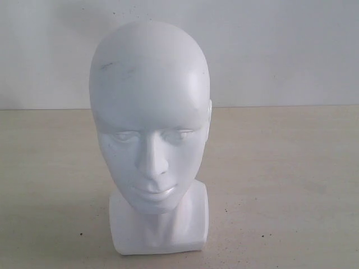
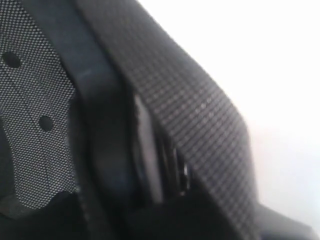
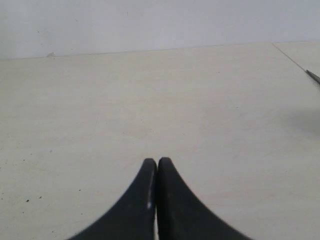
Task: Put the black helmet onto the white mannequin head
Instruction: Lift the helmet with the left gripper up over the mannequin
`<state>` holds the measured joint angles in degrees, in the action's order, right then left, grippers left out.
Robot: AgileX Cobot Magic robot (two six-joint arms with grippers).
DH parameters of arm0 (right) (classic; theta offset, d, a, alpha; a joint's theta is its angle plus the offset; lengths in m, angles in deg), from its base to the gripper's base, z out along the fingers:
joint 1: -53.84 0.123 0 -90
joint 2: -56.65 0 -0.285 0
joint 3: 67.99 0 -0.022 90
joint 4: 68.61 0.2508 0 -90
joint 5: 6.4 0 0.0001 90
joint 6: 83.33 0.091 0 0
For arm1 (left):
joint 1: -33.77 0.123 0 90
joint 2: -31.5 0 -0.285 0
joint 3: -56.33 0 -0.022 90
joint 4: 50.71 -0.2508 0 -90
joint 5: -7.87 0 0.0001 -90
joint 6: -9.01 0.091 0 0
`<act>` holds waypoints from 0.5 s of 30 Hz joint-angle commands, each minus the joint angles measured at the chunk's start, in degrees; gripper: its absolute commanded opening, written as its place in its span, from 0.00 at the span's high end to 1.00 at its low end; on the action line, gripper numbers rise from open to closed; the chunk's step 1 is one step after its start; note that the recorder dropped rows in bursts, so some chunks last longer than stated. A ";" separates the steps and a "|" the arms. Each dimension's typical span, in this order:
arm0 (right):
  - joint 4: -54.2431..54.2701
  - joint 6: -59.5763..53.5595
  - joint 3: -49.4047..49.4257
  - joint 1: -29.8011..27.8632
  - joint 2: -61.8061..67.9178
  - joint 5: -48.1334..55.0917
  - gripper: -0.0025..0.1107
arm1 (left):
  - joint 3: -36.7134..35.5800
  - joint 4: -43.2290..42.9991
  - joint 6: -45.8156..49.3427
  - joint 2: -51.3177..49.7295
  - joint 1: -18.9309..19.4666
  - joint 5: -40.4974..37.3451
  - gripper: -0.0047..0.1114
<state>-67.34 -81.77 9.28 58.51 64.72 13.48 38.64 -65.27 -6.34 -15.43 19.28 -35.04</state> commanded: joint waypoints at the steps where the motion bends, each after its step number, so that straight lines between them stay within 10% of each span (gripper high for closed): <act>1: -0.27 -0.25 -0.05 -0.14 -0.28 -0.74 0.98 | 0.52 -8.88 2.59 4.20 -0.05 12.70 0.92; 15: -0.27 -0.25 -0.05 -0.14 -0.28 -0.74 0.98 | -5.24 -10.77 0.36 12.08 -0.05 41.33 0.92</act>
<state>-67.34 -81.77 9.28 58.51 64.72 13.48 34.58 -73.18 -6.68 -5.42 19.28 -4.65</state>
